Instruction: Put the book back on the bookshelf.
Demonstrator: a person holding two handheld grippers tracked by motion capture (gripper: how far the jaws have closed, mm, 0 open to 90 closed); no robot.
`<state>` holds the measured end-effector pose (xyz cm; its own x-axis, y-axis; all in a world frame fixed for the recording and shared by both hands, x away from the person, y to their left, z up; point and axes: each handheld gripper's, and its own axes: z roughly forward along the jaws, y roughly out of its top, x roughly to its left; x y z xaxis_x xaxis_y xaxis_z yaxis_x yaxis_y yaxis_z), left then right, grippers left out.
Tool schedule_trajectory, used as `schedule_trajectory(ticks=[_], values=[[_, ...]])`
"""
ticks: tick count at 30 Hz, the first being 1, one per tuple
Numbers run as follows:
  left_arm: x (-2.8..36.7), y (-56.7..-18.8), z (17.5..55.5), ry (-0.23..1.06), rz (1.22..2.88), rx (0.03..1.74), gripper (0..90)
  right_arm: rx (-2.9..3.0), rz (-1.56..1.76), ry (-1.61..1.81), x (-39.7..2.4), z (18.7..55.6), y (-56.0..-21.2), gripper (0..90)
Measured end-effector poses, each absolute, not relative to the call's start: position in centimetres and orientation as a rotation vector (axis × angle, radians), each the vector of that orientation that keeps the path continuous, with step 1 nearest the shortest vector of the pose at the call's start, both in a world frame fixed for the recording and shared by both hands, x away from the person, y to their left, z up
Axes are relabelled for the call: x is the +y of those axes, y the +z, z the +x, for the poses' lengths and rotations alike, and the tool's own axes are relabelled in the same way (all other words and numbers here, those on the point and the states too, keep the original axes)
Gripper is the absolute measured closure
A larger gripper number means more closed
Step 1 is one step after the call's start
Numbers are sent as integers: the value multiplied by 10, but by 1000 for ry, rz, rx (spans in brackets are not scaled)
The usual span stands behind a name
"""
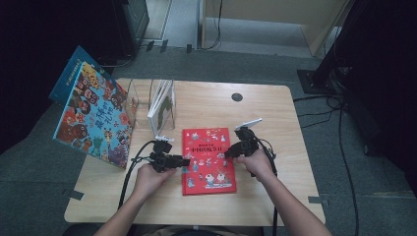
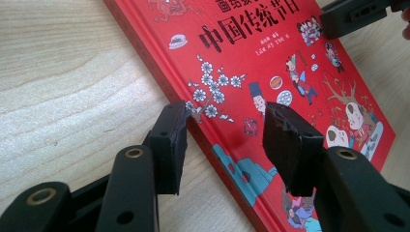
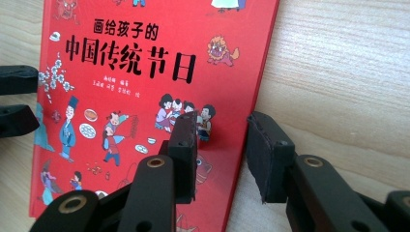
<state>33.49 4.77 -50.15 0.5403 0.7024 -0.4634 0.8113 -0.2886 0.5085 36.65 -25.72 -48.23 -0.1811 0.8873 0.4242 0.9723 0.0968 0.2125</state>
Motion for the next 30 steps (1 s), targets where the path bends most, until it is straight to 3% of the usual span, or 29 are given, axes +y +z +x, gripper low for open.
schedule_trajectory(ticks=[19, 21, 25, 30], values=[[48, -502, 336, -235, 2057, 1179, 401, -2229, -1704, -841, -255, 358, -431, 670], [47, -500, 336, -203, 2088, 1187, 484, -2246, -1686, -848, -251, 359, -425, 678], [53, -499, 341, -289, 2070, 1239, 500, -2245, -1661, -879, -245, 361, -420, 699], [65, -496, 345, -313, 2037, 1293, 604, -2232, -1643, -880, -242, 363, -416, 720]])
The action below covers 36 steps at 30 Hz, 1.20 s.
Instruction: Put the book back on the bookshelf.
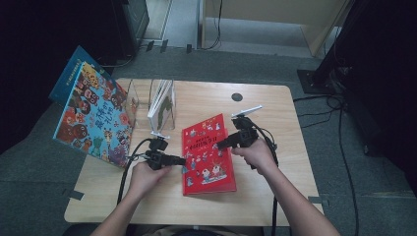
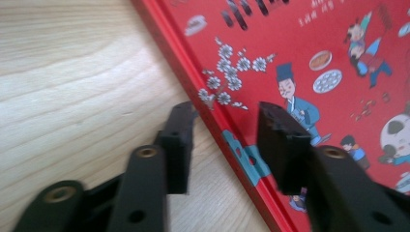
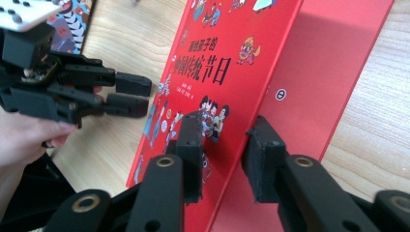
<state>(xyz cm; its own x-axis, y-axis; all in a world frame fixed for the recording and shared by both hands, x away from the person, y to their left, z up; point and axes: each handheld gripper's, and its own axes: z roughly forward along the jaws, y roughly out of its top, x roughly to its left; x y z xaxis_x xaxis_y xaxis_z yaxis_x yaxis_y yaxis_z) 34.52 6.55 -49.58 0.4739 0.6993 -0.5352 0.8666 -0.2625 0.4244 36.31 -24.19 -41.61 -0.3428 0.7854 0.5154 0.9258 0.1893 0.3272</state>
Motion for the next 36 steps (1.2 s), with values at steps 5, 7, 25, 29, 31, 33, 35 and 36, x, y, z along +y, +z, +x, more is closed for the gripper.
schedule_trajectory(ticks=[5, 7, 25, 29, 31, 33, 35, 36], values=[[66, -499, 346, -312, 2065, 1323, 695, -2246, -1618, -872, -239, 364, -409, 736], [66, -500, 347, -321, 2060, 1335, 717, -2250, -1607, -877, -237, 365, -406, 742], [65, -504, 346, -335, 2027, 1339, 785, -2308, -1521, -849, -194, 380, -398, 788], [66, -503, 347, -343, 2011, 1335, 691, -2299, -1514, -792, -191, 387, -395, 812], [66, -503, 347, -349, 2010, 1331, 672, -2291, -1512, -764, -191, 390, -393, 826], [66, -503, 346, -348, 2005, 1327, 641, -2298, -1510, -728, -189, 393, -389, 844], [66, -502, 346, -341, 2000, 1322, 600, -2331, -1490, -707, -185, 393, -384, 855], [66, -502, 346, -342, 2004, 1314, 593, -2342, -1488, -700, -183, 392, -382, 860]])
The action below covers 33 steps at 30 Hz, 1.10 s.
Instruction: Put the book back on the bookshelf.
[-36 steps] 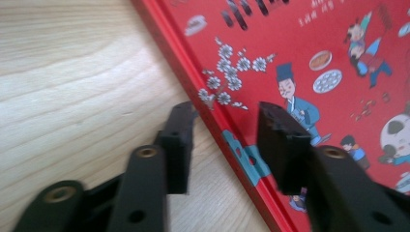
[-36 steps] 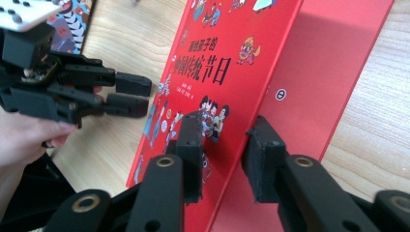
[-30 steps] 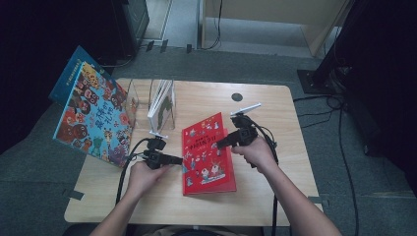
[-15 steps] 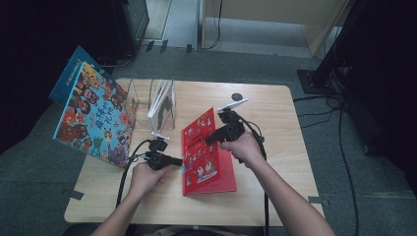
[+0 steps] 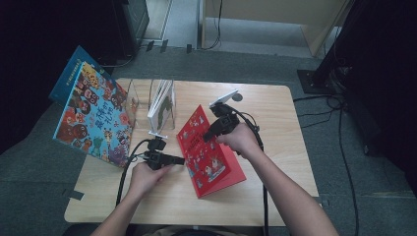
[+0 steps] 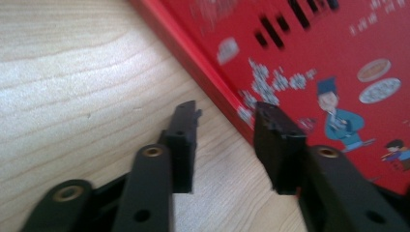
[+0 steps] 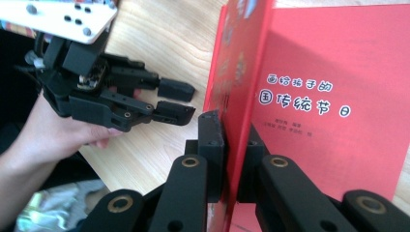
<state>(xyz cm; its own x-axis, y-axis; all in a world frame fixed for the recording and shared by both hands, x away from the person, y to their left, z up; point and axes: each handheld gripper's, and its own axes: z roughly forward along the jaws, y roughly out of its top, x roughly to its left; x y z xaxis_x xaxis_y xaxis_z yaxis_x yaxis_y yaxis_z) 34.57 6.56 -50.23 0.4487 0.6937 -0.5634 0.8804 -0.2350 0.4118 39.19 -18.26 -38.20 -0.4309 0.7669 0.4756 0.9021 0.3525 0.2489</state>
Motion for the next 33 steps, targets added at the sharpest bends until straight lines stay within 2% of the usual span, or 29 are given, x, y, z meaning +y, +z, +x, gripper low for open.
schedule_trajectory(ticks=[3, 10, 16, 33], values=[[65, -502, 346, -357, 1989, 1307, 514, -2416, -1451, -655, -173, 389, -375, 875], [63, -500, 345, -303, 2019, 1275, 446, -2470, -1413, -587, -164, 386, -368, 883], [63, -497, 344, -303, 2007, 1270, 419, -2494, -1384, -571, -163, 383, -361, 884], [56, -478, 348, -323, 1980, 1201, 382, -2560, -1327, -659, -181, 376, -309, 884]])
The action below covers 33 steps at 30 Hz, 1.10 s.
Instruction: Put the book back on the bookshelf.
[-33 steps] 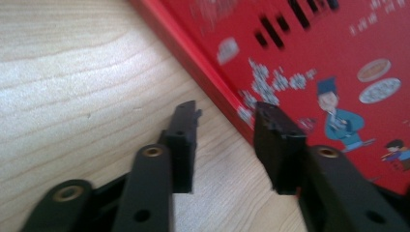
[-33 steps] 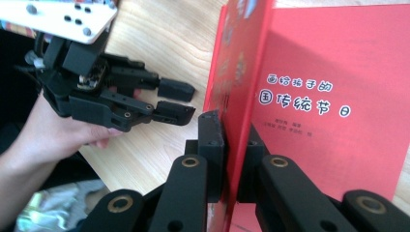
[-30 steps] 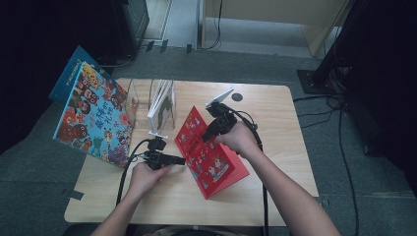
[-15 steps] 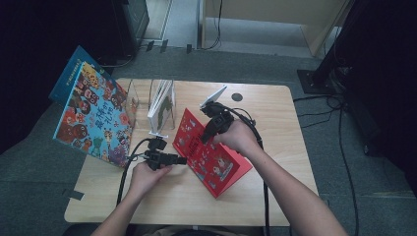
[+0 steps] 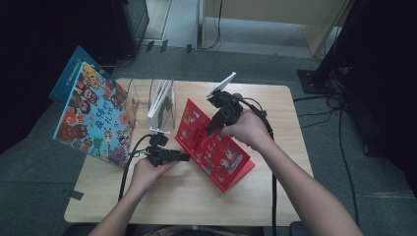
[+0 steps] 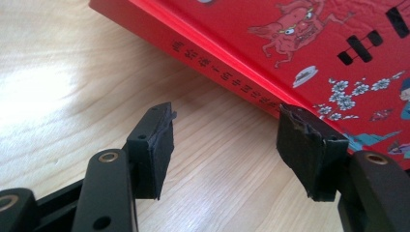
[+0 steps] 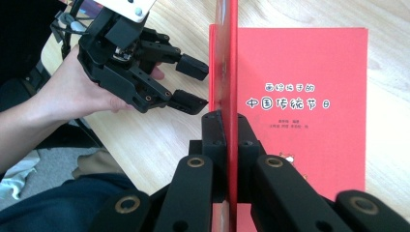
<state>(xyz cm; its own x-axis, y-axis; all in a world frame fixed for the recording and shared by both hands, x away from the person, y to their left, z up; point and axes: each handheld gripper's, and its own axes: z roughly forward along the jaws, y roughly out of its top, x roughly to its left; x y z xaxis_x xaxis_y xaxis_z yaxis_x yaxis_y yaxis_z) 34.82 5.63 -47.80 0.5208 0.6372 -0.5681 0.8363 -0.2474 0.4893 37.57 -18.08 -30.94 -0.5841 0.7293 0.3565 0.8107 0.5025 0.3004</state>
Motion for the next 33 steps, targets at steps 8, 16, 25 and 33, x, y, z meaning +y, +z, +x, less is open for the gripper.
schedule_trajectory(ticks=[8, 16, 25, 33], values=[[55, -468, 353, -386, 1915, 1148, 361, -2559, -1299, -671, -183, 372, -302, 884], [52, -459, 355, -395, 1895, 1108, 313, -2550, -1281, -733, -188, 369, -298, 881], [53, -451, 357, -364, 1885, 1078, 196, -2544, -1258, -812, -194, 362, -292, 879], [53, -451, 360, -335, 1902, 1057, 139, -2515, -1242, -863, -200, 359, -298, 876]])
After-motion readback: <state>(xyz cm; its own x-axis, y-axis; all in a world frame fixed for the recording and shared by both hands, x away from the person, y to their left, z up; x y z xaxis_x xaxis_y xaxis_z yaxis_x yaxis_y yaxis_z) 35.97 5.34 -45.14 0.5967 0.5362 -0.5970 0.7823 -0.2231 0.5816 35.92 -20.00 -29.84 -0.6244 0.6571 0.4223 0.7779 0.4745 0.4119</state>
